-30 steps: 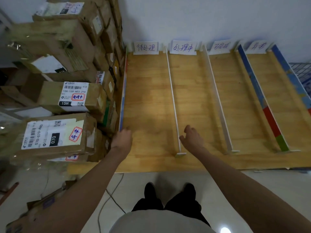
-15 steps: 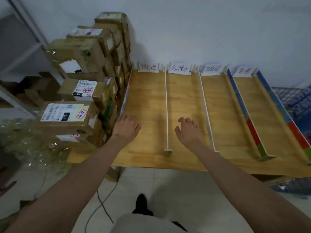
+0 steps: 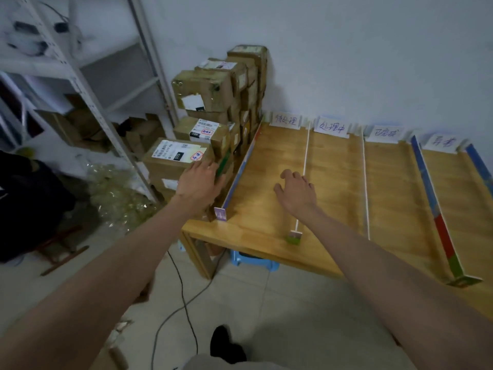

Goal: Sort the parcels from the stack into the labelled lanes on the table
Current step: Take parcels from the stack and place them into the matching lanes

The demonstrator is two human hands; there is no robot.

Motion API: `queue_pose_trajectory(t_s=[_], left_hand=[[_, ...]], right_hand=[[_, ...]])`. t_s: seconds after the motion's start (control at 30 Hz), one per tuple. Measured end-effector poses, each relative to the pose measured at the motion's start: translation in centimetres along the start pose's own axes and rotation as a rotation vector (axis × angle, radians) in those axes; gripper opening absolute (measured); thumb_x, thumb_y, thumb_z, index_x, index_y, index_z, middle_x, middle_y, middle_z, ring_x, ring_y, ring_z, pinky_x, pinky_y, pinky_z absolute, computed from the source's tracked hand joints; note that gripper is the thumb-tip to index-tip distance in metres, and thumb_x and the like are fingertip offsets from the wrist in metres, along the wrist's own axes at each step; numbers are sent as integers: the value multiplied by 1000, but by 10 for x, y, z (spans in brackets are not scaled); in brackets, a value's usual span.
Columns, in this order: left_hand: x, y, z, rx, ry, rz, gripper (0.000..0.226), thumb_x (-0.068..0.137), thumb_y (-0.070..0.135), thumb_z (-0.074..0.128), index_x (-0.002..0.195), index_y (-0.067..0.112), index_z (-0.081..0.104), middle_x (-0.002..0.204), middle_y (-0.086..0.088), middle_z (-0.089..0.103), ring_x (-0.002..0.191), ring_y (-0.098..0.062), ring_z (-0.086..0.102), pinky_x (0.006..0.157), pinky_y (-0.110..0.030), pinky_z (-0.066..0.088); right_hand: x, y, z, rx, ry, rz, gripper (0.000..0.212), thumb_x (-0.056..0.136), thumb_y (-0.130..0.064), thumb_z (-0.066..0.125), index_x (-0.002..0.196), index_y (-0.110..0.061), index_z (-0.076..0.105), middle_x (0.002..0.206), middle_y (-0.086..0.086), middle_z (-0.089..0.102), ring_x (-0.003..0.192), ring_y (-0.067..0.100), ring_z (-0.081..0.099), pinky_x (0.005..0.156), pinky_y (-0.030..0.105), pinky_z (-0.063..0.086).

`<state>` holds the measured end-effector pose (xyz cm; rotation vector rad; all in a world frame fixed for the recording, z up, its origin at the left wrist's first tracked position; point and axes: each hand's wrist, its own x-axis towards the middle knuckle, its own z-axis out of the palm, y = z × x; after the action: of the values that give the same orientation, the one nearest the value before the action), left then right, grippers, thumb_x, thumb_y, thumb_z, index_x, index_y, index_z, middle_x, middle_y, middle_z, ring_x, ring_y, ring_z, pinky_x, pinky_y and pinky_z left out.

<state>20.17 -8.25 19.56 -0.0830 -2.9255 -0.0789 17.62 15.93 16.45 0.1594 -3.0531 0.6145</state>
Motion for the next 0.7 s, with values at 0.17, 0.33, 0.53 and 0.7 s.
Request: queue_pose_trajectory(t_s=[0.17,0.33,0.53,0.7], left_hand=[[8,-62,-17,19,-5,-85,46,100,42,38,133,14,55,133,-10,55,124,-31,50,105,-45,39],[35,-129,-23,-28,20,-219,50,101,43,40,139,11,49,137,-11,51,125,-33,49,104,-46,40],[64,-193,0,-236,-95,-424,68,99,52,44,148,5,33,151,-18,35,137,-38,38,109,-53,38],[71,-212,25,-392,-169,-478,78,95,63,44,143,3,37,144,-21,45,128,-40,48,102,-52,45]], right_hand=[[20,-53,9,25,-14,-50,39,100,-34,43,132,-11,50,132,12,56,123,33,49,99,45,40],[50,-109,23,152,-22,-23,36,101,-36,41,125,-10,50,123,16,58,112,37,57,85,43,47],[90,-168,60,419,-161,159,52,101,-48,43,133,-8,46,128,14,59,118,34,57,94,43,50],[110,-192,86,539,-234,254,62,99,-56,40,139,-8,42,140,12,55,124,32,55,103,48,47]])
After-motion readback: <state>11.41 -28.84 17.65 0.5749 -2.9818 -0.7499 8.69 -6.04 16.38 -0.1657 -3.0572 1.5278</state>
